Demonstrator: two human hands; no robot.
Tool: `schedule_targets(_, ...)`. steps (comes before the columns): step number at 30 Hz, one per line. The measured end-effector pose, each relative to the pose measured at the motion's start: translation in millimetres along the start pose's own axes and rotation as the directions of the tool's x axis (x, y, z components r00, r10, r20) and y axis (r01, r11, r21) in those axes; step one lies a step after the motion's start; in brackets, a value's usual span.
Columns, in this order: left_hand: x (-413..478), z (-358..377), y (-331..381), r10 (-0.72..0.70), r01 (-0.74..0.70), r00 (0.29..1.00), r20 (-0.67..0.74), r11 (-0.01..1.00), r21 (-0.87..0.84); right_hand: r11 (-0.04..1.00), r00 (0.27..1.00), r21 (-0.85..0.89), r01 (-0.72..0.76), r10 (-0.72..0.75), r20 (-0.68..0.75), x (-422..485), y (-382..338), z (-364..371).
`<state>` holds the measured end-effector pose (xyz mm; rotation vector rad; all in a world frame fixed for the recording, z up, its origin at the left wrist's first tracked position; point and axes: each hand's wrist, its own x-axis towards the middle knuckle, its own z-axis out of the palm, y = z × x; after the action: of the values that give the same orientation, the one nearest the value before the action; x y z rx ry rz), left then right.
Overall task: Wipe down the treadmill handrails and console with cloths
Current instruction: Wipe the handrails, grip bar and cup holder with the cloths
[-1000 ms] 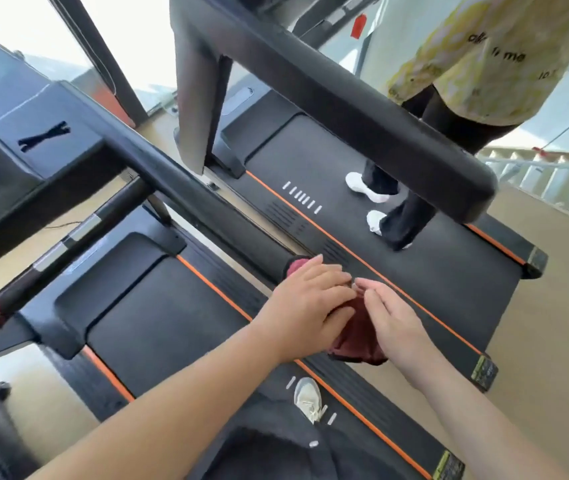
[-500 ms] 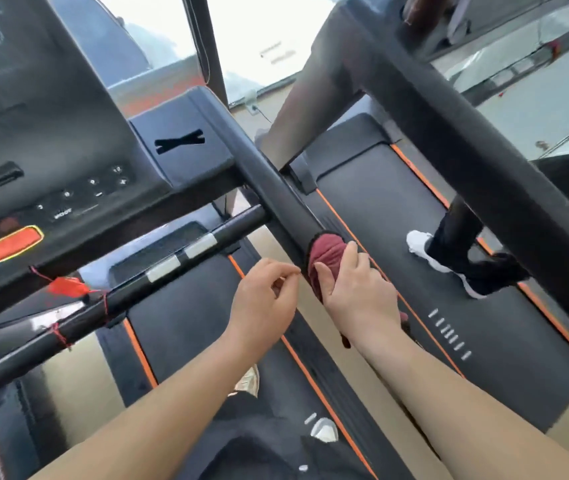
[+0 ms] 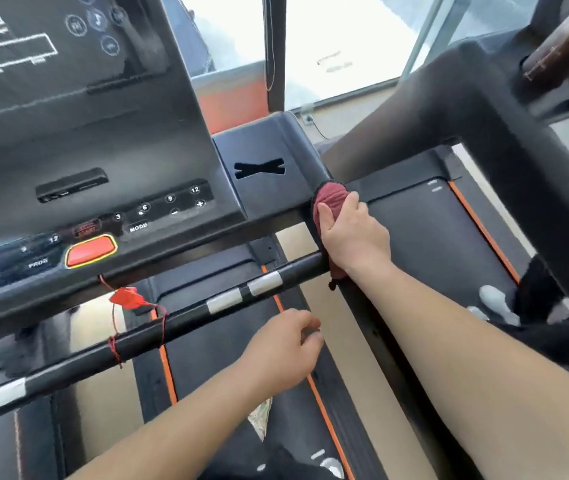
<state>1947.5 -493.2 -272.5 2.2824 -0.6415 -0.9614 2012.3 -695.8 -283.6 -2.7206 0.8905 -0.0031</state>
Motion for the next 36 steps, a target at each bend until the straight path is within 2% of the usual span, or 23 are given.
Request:
schedule_targets(6, -29, 29, -1, -0.061, 0.057, 0.997, -0.053, 0.996, -0.065, 0.977, 0.975, -0.031, 0.21, -0.207, 0.078, -33, 29, -5)
schedule_targets(11, -37, 67, 24, -0.07, 0.047, 0.991, -0.113, 0.98, -0.193, 0.972, 0.963, 0.003, 0.233, -0.231, 0.14, -97, 77, -12)
schedule_targets(16, -44, 108, 35, -0.142, 0.091, 0.964, -0.224, 0.971, -0.222, 0.965, 0.954, 0.006, 0.261, -0.259, 0.151, -173, 132, -17)
schedule_targets(21, -66, 159, 51, -0.182, 0.096, 0.952, -0.245, 0.941, -0.325, 0.963, 0.95, 0.05, 0.265, -0.27, 0.154, -243, 182, -24)
schedule_targets(24, -86, 189, 60, -0.237, 0.114, 0.945, -0.226, 0.885, -0.452, 0.964, 0.953, 0.101, 0.245, -0.258, 0.157, -284, 211, -28)
schedule_targets(27, -110, 216, 82, -0.261, 0.127, 0.955, -0.139, 0.787, -0.603, 0.966, 0.956, 0.109, 0.235, -0.25, 0.152, -317, 232, -30)
schedule_targets(31, -138, 245, 114, -0.207, 0.092, 0.972, -0.111, 0.771, -0.63, 0.966, 0.975, 0.145, 0.215, -0.222, 0.03, -352, 248, -25)
schedule_targets(34, -144, 254, 118, -0.276, 0.161, 0.961, -0.033, 0.648, -0.744, 0.949, 0.985, 0.265, 0.171, -0.16, -0.06, -376, 256, -19)
schedule_targets(36, -145, 255, 116, -0.321, 0.245, 0.944, 0.072, 0.542, -0.804, 0.903, 0.994, 0.416, 0.107, -0.096, -0.046, -385, 257, -25)
